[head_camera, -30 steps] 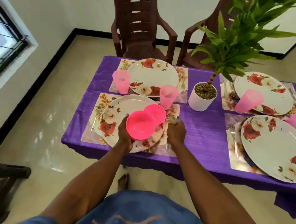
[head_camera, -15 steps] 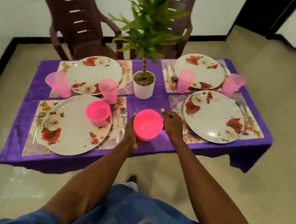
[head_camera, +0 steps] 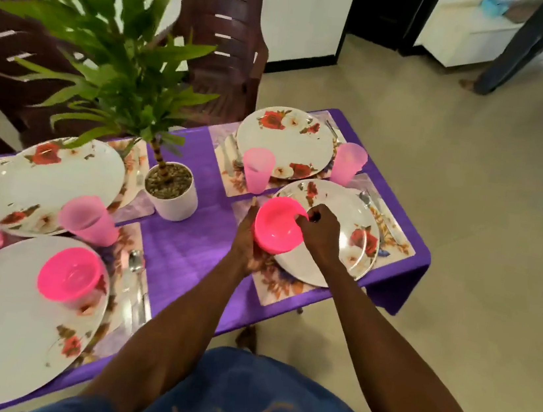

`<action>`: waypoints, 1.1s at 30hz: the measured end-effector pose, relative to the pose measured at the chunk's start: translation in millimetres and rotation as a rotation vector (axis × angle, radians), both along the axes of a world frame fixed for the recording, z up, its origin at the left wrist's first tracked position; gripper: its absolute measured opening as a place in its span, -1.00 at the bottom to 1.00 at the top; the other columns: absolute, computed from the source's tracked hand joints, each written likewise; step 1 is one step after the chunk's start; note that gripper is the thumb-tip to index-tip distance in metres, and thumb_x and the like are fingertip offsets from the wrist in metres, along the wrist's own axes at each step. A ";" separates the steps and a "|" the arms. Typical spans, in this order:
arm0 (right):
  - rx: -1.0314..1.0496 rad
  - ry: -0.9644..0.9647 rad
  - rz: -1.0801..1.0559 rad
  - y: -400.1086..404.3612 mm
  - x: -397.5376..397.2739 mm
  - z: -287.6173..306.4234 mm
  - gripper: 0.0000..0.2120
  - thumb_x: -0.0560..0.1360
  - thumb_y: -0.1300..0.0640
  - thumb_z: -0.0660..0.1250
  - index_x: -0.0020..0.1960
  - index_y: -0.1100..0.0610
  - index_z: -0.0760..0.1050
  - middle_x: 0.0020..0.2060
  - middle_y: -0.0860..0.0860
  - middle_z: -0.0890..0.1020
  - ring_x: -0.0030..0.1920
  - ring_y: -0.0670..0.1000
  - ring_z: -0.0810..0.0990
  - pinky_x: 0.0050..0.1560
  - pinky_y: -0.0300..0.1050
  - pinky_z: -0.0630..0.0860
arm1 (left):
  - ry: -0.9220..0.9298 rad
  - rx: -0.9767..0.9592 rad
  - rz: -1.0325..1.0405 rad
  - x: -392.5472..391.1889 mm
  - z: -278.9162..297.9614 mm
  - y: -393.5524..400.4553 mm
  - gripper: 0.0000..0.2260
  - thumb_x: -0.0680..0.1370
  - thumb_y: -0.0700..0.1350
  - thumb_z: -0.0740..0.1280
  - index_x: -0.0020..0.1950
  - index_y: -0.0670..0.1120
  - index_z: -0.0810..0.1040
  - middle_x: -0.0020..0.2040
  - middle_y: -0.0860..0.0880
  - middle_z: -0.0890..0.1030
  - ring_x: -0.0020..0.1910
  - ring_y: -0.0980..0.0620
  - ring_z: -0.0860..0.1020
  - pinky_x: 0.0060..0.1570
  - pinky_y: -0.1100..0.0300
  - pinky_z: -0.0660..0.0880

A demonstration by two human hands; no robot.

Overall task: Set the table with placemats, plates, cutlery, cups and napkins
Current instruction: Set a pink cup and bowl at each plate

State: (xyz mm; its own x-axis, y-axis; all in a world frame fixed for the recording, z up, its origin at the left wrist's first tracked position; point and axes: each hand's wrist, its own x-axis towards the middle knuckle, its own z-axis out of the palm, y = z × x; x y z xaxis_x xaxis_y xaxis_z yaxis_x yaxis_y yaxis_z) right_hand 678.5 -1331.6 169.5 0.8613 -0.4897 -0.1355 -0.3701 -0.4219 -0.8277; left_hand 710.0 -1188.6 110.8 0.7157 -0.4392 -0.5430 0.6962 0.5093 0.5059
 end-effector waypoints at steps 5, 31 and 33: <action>-0.045 0.011 -0.032 -30.2 29.4 -7.5 -0.77 0.42 0.14 0.45 -0.26 0.19 0.43 -0.40 0.00 0.47 -0.31 0.05 0.44 -0.27 -0.10 0.29 | 0.022 0.013 -0.023 29.2 -4.1 -26.8 -0.19 0.24 0.29 0.55 0.40 -0.02 0.47 0.32 -0.22 0.54 0.32 -0.28 0.47 0.25 -0.40 0.36; 0.289 0.094 0.023 -175.8 43.4 -25.2 -0.83 0.53 0.17 0.27 0.07 0.23 0.48 -0.15 0.13 0.64 -0.51 -0.01 0.59 -0.57 -0.20 0.46 | 0.095 0.067 0.713 -27.0 -10.0 -122.9 -0.51 0.50 0.30 0.29 0.26 -0.01 0.53 0.21 -0.19 0.57 0.20 -0.27 0.53 0.13 -0.34 0.50; 0.295 0.126 0.036 -179.7 46.3 -32.5 -0.83 0.52 0.20 0.25 0.08 0.23 0.46 -0.11 0.16 0.63 -0.48 0.04 0.62 -0.56 -0.18 0.47 | 0.116 0.063 0.706 -32.1 -8.0 -119.5 -0.40 0.46 0.33 0.32 0.34 -0.04 0.49 0.23 -0.22 0.57 0.22 -0.30 0.53 0.13 -0.37 0.48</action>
